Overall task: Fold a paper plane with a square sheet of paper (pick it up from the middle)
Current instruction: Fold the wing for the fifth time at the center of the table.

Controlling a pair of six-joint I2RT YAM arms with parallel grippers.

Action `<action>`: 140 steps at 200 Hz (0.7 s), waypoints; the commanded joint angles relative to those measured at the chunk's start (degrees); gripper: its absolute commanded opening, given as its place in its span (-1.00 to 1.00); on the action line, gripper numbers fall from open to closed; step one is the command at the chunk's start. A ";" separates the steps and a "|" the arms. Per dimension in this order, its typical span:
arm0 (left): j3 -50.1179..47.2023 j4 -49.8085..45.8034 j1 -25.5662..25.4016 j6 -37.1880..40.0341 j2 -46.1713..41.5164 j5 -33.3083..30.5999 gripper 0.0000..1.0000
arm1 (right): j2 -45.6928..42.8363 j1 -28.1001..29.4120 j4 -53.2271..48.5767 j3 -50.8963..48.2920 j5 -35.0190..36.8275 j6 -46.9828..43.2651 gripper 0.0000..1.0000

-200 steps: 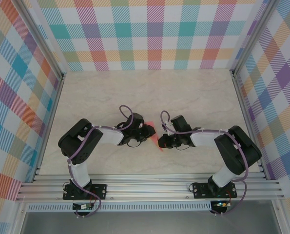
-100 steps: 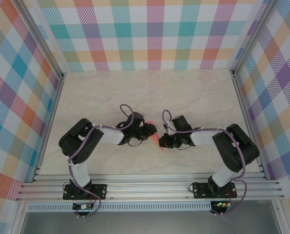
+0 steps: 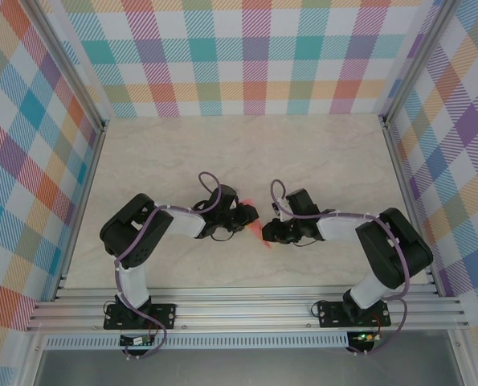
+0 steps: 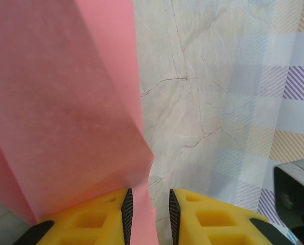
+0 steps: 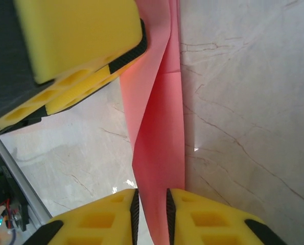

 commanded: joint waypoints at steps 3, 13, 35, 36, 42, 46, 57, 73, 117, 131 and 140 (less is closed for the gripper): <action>0.68 -2.23 0.36 0.97 2.21 -0.47 -0.45 | -1.18 0.35 -4.50 1.46 1.48 -5.97 -0.46; 0.81 -2.32 0.37 0.94 2.21 -0.29 -0.45 | -1.01 0.98 -5.56 2.14 1.97 -7.10 -0.43; 0.74 -2.32 0.39 0.84 2.03 -0.36 -0.45 | -0.92 2.84 -8.10 3.40 5.88 -9.07 -0.29; 0.75 -2.32 0.38 0.89 2.03 -0.36 -0.45 | -0.92 2.92 -8.17 3.45 6.05 -9.08 -0.29; 0.77 -2.32 0.37 0.84 2.03 -0.28 -0.45 | -0.84 3.38 -8.84 3.80 7.55 -9.25 -0.28; 0.75 -2.32 0.37 0.85 1.98 -0.28 -0.45 | -0.83 3.64 -9.18 4.05 8.35 -9.46 -0.27; 0.77 -2.41 0.45 0.85 1.95 -0.21 -0.45 | -0.60 4.12 -9.91 4.61 9.38 -10.21 -0.27; 0.75 -2.41 0.39 0.72 1.85 -0.20 -0.45 | -0.01 4.54 -10.72 5.40 10.00 -10.90 -0.29; 0.94 -2.41 0.39 0.70 1.86 -0.10 -0.45 | 1.38 4.85 -10.73 6.14 9.17 -10.78 -0.34; 0.98 -2.41 0.39 0.67 1.79 -0.11 -0.45 | 1.69 4.84 -10.74 6.18 9.10 -10.57 -0.37; 0.84 -2.41 0.37 0.67 1.76 -0.11 -0.45 | 1.95 4.80 -10.93 6.18 9.20 -10.34 -0.38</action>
